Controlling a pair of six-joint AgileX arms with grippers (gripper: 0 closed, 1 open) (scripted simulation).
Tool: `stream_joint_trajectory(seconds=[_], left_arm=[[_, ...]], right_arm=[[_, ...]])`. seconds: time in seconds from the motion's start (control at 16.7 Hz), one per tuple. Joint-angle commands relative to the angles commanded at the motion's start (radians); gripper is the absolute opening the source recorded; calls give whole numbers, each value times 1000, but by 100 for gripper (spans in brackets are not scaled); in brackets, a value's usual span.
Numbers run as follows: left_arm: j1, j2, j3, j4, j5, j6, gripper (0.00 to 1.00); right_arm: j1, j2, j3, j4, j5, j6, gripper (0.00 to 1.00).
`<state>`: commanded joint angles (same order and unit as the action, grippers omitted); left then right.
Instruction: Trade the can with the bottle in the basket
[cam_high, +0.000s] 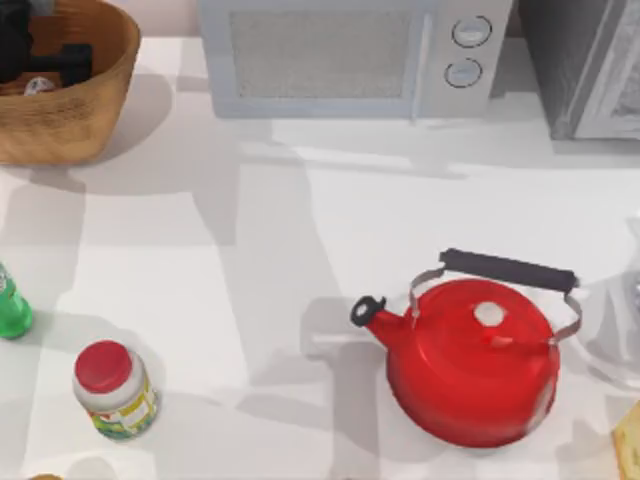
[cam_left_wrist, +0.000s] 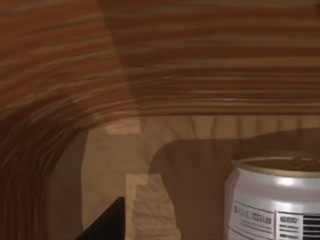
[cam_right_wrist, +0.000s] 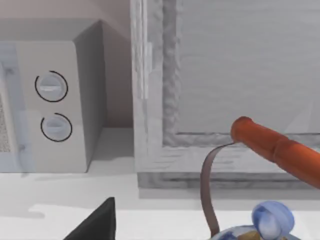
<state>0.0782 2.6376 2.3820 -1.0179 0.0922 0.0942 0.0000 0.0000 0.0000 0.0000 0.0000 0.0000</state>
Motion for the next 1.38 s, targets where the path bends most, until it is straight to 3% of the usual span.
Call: stream_joint_trajectory(seconds=[0.72, 1.38], left_arm=[[0, 0, 0, 0, 0, 0, 2], [1, -33, 7, 2, -4, 6, 0]], right_arm=[[0, 0, 0, 0, 0, 0, 100], [0, 0, 0, 0, 0, 0, 100]])
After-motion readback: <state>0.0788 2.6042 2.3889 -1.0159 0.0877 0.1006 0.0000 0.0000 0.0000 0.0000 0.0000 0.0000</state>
